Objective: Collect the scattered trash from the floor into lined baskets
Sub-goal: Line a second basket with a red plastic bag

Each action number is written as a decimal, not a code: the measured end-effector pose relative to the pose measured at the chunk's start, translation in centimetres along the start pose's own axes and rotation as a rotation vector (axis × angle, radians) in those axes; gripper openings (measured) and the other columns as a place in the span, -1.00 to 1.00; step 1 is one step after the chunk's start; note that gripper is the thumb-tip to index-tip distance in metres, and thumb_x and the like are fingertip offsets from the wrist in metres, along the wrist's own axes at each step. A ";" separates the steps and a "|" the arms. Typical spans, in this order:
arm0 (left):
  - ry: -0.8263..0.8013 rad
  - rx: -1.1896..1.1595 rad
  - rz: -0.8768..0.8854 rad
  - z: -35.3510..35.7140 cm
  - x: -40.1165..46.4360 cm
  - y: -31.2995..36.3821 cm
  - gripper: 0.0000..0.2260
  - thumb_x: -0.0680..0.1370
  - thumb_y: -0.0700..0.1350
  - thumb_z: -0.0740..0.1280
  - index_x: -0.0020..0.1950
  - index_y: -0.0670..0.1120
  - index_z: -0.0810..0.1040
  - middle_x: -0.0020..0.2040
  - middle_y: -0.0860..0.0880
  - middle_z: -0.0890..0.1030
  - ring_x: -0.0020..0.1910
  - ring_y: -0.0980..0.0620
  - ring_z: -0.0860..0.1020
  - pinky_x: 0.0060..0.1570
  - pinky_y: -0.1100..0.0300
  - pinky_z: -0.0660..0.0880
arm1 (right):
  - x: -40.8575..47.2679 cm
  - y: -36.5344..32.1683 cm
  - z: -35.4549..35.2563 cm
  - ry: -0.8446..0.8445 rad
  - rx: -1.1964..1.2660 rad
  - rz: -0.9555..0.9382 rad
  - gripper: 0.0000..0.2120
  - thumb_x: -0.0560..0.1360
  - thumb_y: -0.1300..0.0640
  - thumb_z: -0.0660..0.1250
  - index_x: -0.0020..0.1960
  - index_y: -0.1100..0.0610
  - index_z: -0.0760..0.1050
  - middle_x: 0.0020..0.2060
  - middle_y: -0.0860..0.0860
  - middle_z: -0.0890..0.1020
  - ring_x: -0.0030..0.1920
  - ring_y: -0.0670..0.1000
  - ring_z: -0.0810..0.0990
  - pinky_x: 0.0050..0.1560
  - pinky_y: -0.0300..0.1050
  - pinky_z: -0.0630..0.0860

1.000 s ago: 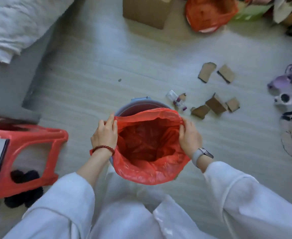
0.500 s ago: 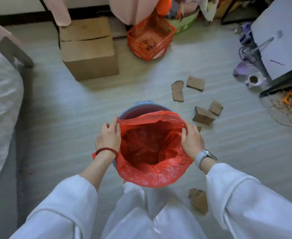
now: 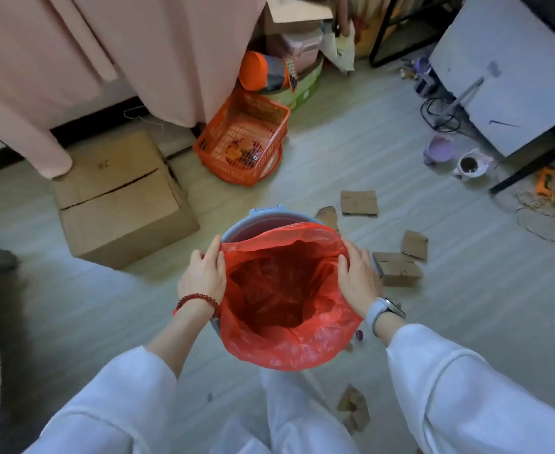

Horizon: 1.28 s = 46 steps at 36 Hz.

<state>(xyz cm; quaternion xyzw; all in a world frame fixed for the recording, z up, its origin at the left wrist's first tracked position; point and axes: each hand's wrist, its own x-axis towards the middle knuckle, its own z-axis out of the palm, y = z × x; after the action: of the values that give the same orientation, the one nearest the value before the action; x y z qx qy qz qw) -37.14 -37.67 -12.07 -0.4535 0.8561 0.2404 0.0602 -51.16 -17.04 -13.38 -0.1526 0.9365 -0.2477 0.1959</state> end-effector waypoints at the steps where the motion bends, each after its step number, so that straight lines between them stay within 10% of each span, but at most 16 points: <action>1: -0.014 0.006 -0.009 0.1 1.7 0.1 -0.63 0.62 0.05 -0.01 0.44 0.16 0.20 0.03 -0.13 0.39 0.00 -0.22 0.51 -0.05 0.02 0.42 | 1.3 -0.4 0.4 -0.011 -0.013 0.006 -0.60 0.60 0.10 0.06 0.43 0.00 0.24 0.27 0.15 0.40 0.17 0.23 0.48 0.12 0.08 0.43; 9: -0.133 -0.010 -0.018 6.6 17.7 -1.1 -0.59 0.62 0.02 0.00 0.47 0.17 0.10 0.06 -0.09 0.34 0.01 -0.17 0.46 -0.06 0.05 0.41 | 14.5 -0.6 8.9 -0.109 0.000 0.046 -0.50 0.58 0.16 0.08 0.49 -0.04 0.08 0.20 0.13 0.36 -0.05 0.21 0.52 -0.11 0.03 0.49; 23: -0.271 -0.023 0.067 24.6 38.4 -6.3 -0.52 0.59 -0.10 0.15 0.50 0.01 0.11 0.20 -0.33 0.34 0.19 -0.27 0.37 0.24 0.05 0.29 | 30.4 6.1 28.8 -0.144 0.068 0.229 -0.44 0.56 0.19 0.10 0.51 -0.02 0.00 0.17 0.16 0.32 0.10 0.23 0.45 0.11 0.03 0.44; 36: -0.316 0.245 0.077 26.7 41.3 -5.6 -0.35 0.50 -0.06 0.26 0.51 -0.02 0.01 0.44 -0.24 0.17 0.38 -0.26 0.18 0.34 -0.16 0.15 | 32.0 6.0 31.6 -0.243 0.185 0.339 -0.40 0.57 0.19 0.05 0.51 -0.04 -0.13 0.48 0.08 0.11 0.43 0.14 0.20 0.40 0.04 0.24; 41: -0.305 0.304 0.250 24.6 38.1 -2.3 -0.38 0.47 -0.09 0.29 0.48 -0.08 0.12 0.48 -0.21 0.11 0.47 -0.20 0.04 0.38 -0.24 -0.02 | 28.9 5.3 28.8 -0.188 0.273 0.464 -0.45 0.56 0.22 0.06 0.51 0.05 0.00 0.45 0.10 0.21 0.39 0.11 0.28 0.32 -0.07 0.28; 46: -0.395 0.177 0.513 23.3 31.9 0.5 -0.57 0.47 -0.16 0.27 0.34 -0.18 0.39 0.36 -0.25 0.34 0.38 -0.24 0.26 0.33 -0.18 0.23 | 23.3 5.9 25.7 -0.185 0.424 0.747 -0.57 0.59 0.22 0.04 0.45 0.15 0.17 0.39 0.17 0.29 0.33 0.13 0.36 0.22 -0.13 0.31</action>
<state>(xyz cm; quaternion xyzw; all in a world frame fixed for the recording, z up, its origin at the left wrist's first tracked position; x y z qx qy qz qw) -58.83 -50.44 -42.55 -0.1608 0.9317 0.2557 0.2019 -61.31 -31.41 -43.83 0.2185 0.8343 -0.3319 0.3821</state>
